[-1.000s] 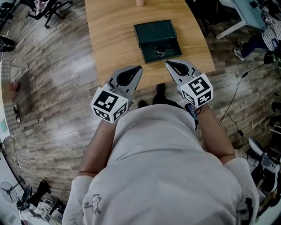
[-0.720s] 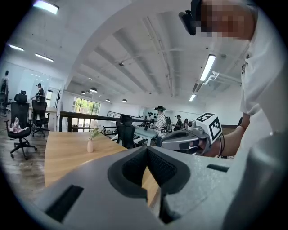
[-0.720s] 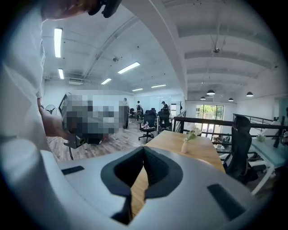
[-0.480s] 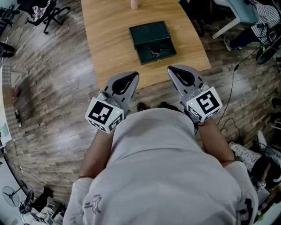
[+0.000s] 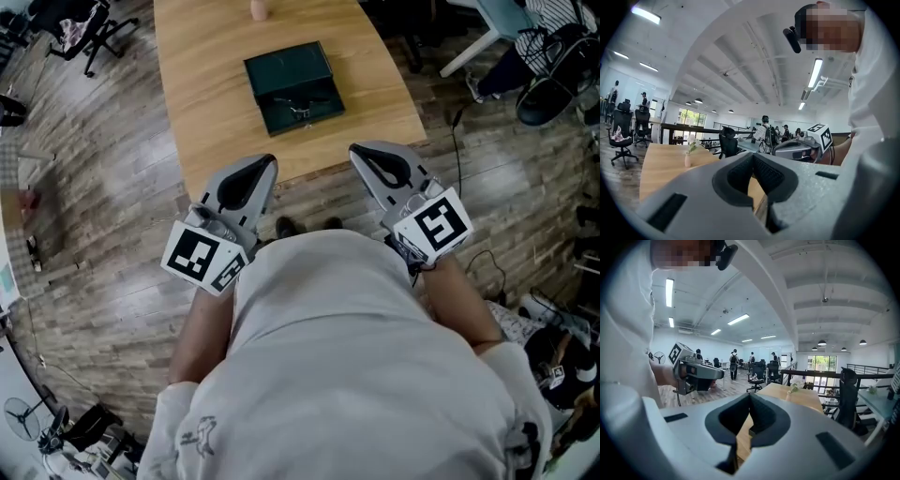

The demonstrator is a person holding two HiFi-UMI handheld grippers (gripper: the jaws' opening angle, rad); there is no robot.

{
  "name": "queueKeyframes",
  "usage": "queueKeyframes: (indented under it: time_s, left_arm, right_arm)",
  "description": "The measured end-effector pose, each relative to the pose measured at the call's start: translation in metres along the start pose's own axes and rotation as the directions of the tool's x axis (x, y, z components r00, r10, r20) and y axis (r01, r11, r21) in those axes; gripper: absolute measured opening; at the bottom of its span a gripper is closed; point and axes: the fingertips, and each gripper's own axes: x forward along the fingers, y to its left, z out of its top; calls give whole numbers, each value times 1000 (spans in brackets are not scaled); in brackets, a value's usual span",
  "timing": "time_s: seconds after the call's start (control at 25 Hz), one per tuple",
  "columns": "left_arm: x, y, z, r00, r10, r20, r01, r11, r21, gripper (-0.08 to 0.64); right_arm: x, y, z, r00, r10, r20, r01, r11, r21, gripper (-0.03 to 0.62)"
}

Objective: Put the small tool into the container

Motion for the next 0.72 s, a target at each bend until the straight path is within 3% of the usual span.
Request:
queueKeyframes:
  time_s: [0.32, 0.72]
  left_arm:
    - [2, -48, -9, 999, 31, -16, -31, 1000, 3, 5]
    - [-17, -81, -6, 999, -38, -18, 38, 998, 41, 6]
  right_arm:
    - [-47, 9, -15, 999, 47, 12, -48, 999, 10, 6]
    - [-72, 33, -15, 999, 0, 36, -1, 1000, 24, 6]
